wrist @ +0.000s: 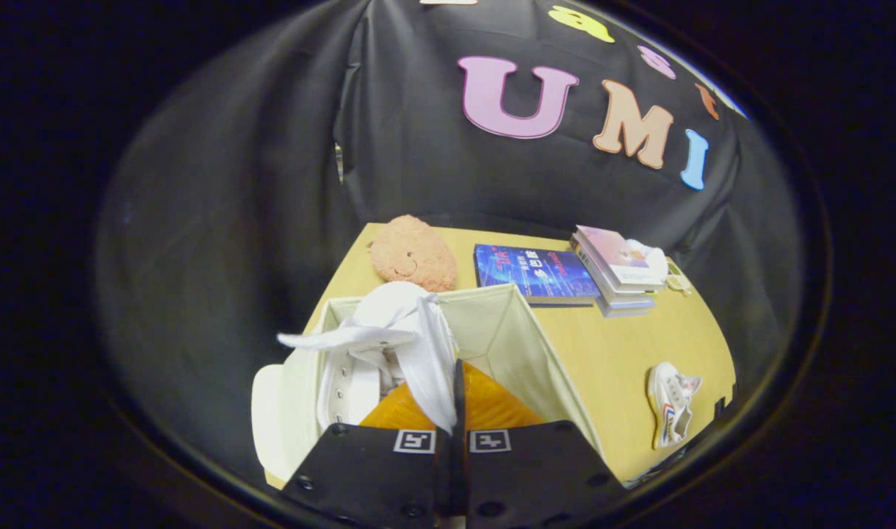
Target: Open the storage box then place both shoes into the box .Put the left shoe in first, then the right shoe, with the right side of both shoes facing outward in a uniform manner.
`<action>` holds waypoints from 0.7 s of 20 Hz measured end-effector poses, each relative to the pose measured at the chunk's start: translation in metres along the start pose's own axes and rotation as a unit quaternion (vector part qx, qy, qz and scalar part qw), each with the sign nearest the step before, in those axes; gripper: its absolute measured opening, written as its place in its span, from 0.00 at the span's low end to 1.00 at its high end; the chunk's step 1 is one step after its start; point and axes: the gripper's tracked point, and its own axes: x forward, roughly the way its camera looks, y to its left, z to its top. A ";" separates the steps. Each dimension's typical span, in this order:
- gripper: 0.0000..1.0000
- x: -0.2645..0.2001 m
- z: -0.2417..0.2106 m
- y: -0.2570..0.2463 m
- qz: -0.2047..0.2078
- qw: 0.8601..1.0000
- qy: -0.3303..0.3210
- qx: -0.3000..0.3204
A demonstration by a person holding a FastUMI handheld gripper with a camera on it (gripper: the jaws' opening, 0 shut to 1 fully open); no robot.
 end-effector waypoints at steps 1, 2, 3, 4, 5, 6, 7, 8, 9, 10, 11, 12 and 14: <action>0.03 0.001 -0.006 0.003 0.009 1.000 0.004 0.000; 0.03 0.001 -0.010 0.005 0.018 1.000 0.007 -0.002; 0.03 0.003 -0.012 0.007 0.026 1.000 0.008 -0.003; 0.05 0.006 -0.013 0.009 0.037 0.999 0.009 -0.003; 0.13 0.007 -0.014 0.012 0.048 0.999 0.013 0.000; 0.21 0.002 -0.019 0.014 0.060 0.998 0.018 0.003; 0.28 -0.001 -0.020 0.017 0.070 0.997 0.016 0.009; 0.36 -0.007 -0.012 0.017 0.081 0.997 0.004 0.015; 0.35 -0.011 -0.001 0.021 0.097 0.995 -0.012 0.027; 0.51 -0.016 0.009 0.021 0.108 0.993 -0.028 0.041; 0.68 -0.021 0.017 0.019 0.120 0.990 -0.039 0.055; 0.84 -0.023 0.025 0.016 0.127 0.989 -0.048 0.065; 1.00 -0.033 0.038 -0.009 0.124 0.987 -0.069 0.074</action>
